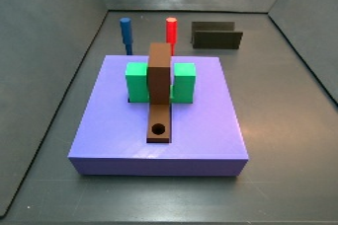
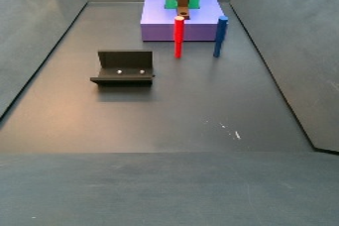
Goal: Pick up the blue object. Move up. Move to above the board. Insert the blue object.
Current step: Pick up the blue object.
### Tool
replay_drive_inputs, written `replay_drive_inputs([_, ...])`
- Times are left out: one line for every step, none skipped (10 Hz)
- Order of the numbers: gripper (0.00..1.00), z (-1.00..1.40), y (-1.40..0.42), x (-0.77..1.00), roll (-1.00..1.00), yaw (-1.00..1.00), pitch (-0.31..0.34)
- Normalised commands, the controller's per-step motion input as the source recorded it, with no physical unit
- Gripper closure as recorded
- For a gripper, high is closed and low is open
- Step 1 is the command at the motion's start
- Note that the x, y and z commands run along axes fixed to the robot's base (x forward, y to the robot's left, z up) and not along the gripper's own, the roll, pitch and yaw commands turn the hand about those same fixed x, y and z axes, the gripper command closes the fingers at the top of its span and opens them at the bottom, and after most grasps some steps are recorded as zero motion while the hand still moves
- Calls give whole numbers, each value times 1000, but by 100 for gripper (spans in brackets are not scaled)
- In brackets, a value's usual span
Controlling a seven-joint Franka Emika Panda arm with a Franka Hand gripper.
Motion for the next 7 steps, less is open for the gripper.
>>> replay_drive_inputs([0, 0, 0, 0, -4, 0, 0])
replay_drive_inputs([0, 0, -60, 0, 0, 0, 0])
replay_drive_inputs([0, 0, -434, -117, 41, 23, -50])
replay_drive_inputs([0, 0, -737, -200, 121, 29, -97])
replay_drive_inputs([0, 0, -791, -186, 134, 77, -91])
replay_drive_inputs([0, -17, -831, -291, 189, 109, -101])
replay_drive_inputs([0, -40, -843, -417, 224, 160, -136])
